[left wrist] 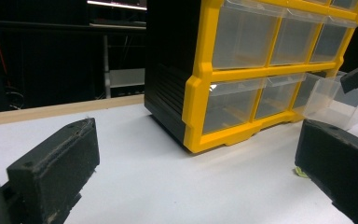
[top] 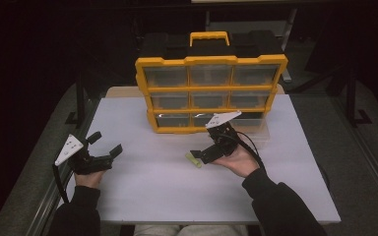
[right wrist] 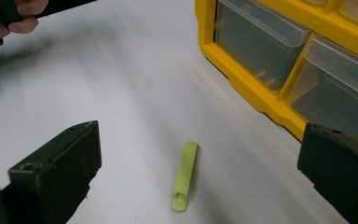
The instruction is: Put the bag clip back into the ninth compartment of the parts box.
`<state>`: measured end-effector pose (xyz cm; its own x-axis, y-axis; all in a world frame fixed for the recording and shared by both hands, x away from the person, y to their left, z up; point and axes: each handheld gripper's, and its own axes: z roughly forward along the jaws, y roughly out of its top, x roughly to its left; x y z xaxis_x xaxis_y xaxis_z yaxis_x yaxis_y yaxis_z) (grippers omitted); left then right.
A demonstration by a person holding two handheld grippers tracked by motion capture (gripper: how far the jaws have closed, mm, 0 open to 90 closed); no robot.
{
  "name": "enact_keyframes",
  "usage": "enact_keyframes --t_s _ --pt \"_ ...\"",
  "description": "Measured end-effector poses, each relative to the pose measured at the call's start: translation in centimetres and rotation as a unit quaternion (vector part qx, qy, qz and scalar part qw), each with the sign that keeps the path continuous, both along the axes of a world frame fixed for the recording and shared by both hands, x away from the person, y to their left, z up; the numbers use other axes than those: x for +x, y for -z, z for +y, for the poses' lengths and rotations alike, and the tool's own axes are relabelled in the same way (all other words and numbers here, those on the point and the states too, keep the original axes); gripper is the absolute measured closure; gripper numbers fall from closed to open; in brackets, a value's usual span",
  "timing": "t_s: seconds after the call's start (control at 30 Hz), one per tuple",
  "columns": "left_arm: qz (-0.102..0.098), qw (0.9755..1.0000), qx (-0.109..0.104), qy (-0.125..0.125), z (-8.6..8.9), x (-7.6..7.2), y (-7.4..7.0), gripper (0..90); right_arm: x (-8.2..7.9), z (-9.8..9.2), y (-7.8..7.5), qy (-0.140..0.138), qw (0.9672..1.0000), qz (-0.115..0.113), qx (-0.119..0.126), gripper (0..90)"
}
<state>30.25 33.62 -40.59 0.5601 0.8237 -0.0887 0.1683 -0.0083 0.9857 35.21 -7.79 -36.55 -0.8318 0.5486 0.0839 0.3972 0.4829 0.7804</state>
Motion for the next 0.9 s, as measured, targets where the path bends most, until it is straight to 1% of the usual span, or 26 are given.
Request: enact_keyframes --t_s 0.1,0.17,0.2,0.23,0.27,0.33,0.47,0.6,0.73,0.87,0.9 --pt "0.0 1.0 0.0 0.0 0.0 0.0 0.0 0.0 0.2 0.5 -0.1 -0.005 1.0 0.004 -0.005 0.0" --pt "0.0 1.0 -0.001 0.0 0.0 0.0 0.0 0.0 0.3 1.0 0.0 -0.009 0.9998 0.007 -0.015 0.0" --pt "0.0 1.0 0.0 0.0 0.0 0.0 0.0 0.0 0.3 1.0 0.0 -0.009 0.9998 0.007 -0.015 0.0" --pt "0.0 1.0 -0.001 0.0 0.0 0.0 0.0 0.0 0.4 1.1 0.0 -0.01 0.9997 0.008 -0.02 0.0" --pt "0.0 1.0 -0.002 0.0 0.0 0.0 0.0 0.0 0.5 1.4 0.2 -0.011 0.9995 0.016 -0.024 0.0" --pt "-0.001 1.0 -0.003 0.0 0.0 -0.1 0.0 0.0 0.6 1.5 0.2 -0.012 0.9994 0.017 -0.027 0.0" --pt "0.001 1.0 0.001 0.001 -0.1 0.0 0.0 0.0 0.8 2.2 0.5 -0.018 0.9988 0.027 -0.037 0.0" --pt "0.001 1.0 0.002 0.001 -0.1 0.0 0.0 0.0 1.0 2.5 0.6 -0.024 0.9984 0.028 -0.042 0.0" --pt "0.0 1.0 0.0 0.002 -0.1 0.0 0.0 0.0 1.2 3.0 0.9 -0.028 0.9977 0.034 -0.052 0.0" --pt "0.001 1.0 0.001 0.003 -0.1 0.0 0.0 0.0 1.4 3.4 1.3 -0.029 0.9967 0.047 -0.06 0.0" --pt "0.0 1.0 0.0 0.003 -0.1 0.0 0.0 0.0 1.5 3.6 1.5 -0.032 0.996 0.048 -0.068 0.0"
